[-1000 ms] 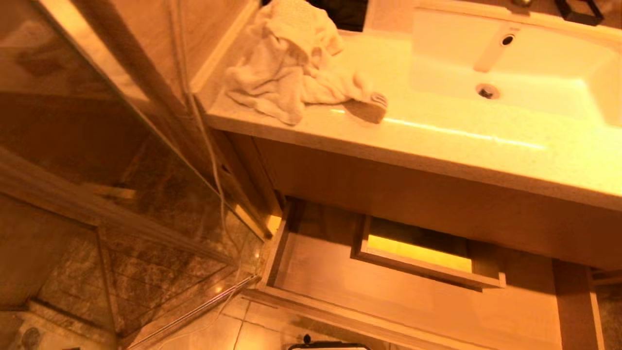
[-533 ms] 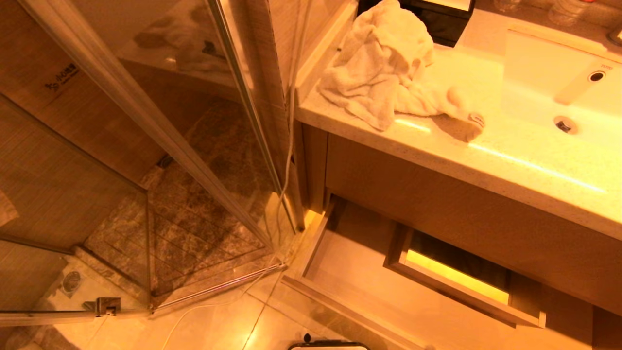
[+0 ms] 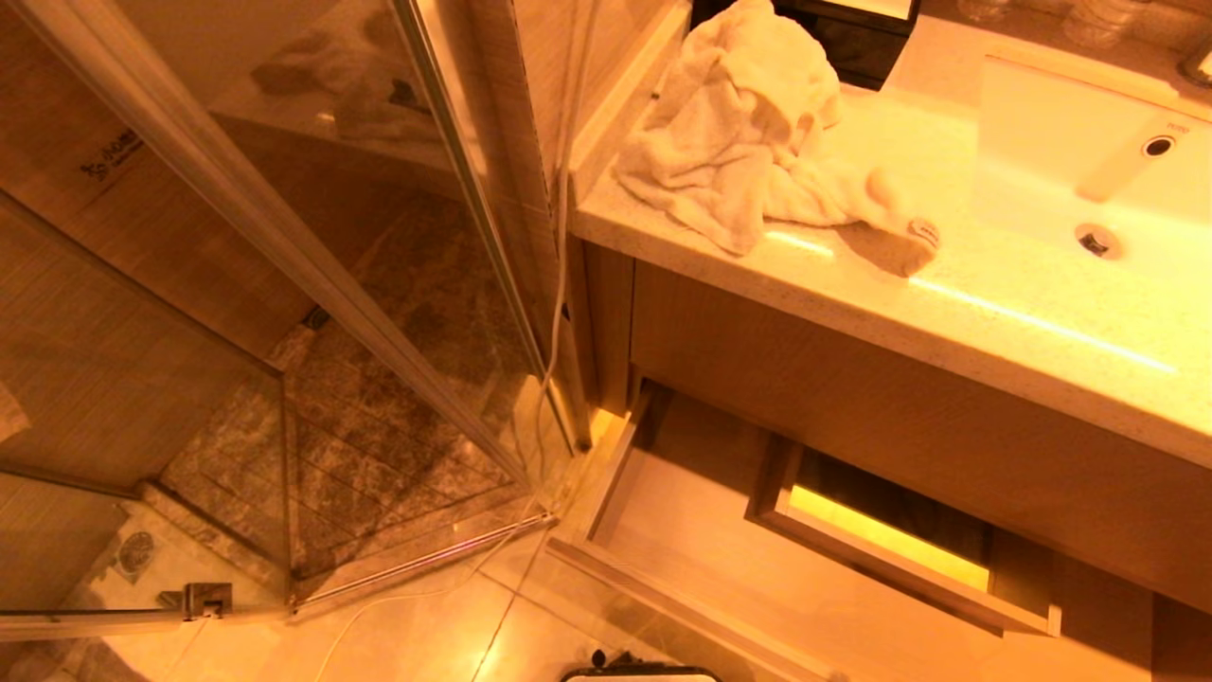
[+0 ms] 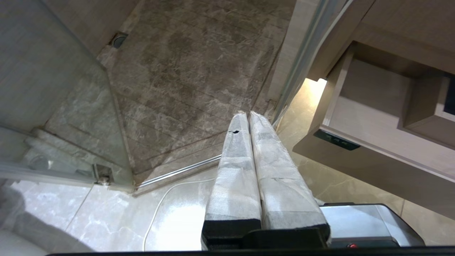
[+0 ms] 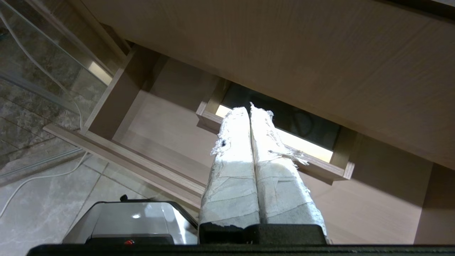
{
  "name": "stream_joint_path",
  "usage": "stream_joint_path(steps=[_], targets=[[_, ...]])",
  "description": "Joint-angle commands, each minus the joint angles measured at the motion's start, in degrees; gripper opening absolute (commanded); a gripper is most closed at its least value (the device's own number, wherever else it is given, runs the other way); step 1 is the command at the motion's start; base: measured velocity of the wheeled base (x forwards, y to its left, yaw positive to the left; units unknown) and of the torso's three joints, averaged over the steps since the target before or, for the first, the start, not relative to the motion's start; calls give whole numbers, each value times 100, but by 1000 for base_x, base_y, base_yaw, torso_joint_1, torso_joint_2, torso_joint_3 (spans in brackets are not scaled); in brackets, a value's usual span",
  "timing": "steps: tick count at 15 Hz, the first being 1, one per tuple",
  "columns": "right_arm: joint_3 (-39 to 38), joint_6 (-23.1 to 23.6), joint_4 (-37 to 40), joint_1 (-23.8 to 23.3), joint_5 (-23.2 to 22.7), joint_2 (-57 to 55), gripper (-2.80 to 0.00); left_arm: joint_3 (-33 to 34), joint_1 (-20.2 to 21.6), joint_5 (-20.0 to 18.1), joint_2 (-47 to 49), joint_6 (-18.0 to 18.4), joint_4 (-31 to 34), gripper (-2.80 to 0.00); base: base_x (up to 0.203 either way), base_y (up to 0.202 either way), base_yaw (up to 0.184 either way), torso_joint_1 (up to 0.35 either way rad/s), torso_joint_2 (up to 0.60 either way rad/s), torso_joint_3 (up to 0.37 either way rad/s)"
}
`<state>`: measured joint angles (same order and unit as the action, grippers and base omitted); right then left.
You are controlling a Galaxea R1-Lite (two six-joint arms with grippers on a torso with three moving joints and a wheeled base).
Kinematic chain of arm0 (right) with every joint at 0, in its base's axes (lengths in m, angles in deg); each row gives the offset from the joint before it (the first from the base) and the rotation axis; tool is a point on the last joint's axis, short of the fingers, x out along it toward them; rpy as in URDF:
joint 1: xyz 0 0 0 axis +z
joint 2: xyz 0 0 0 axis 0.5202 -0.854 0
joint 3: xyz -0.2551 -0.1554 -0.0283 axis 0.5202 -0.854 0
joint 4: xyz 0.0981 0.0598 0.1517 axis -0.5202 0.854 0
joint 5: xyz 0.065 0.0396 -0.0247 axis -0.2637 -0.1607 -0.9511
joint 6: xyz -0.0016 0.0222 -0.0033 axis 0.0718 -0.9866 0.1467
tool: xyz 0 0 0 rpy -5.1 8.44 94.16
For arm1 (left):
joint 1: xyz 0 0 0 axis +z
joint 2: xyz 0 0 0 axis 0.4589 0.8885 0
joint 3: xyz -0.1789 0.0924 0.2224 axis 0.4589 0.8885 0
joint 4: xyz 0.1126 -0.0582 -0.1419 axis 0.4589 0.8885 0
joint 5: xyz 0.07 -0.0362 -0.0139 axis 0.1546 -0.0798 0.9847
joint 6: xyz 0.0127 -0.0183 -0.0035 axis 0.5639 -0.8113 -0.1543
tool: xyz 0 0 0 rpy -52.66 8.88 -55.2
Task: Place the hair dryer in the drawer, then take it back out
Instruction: Pick up the hairdryer
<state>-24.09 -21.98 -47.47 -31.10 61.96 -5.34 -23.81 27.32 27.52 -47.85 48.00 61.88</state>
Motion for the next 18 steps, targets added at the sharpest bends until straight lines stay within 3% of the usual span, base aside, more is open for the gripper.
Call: stream_joint_path(steps=[1, 5, 18], targets=[[0, -3, -2, 2, 2, -7, -280, 2, 0, 0, -9, 0, -4, -280, 0, 0, 0, 0, 0, 0], [0, -3, -2, 2, 2, -7, -280, 6, 0, 0, -9, 0, -4, -280, -3, 2, -104, 41, -89, -47], [0, -3, -2, 2, -7, -7, -280, -2, 0, 0, -9, 0, -4, -280, 1, 10, -174, 171, -350, -182]])
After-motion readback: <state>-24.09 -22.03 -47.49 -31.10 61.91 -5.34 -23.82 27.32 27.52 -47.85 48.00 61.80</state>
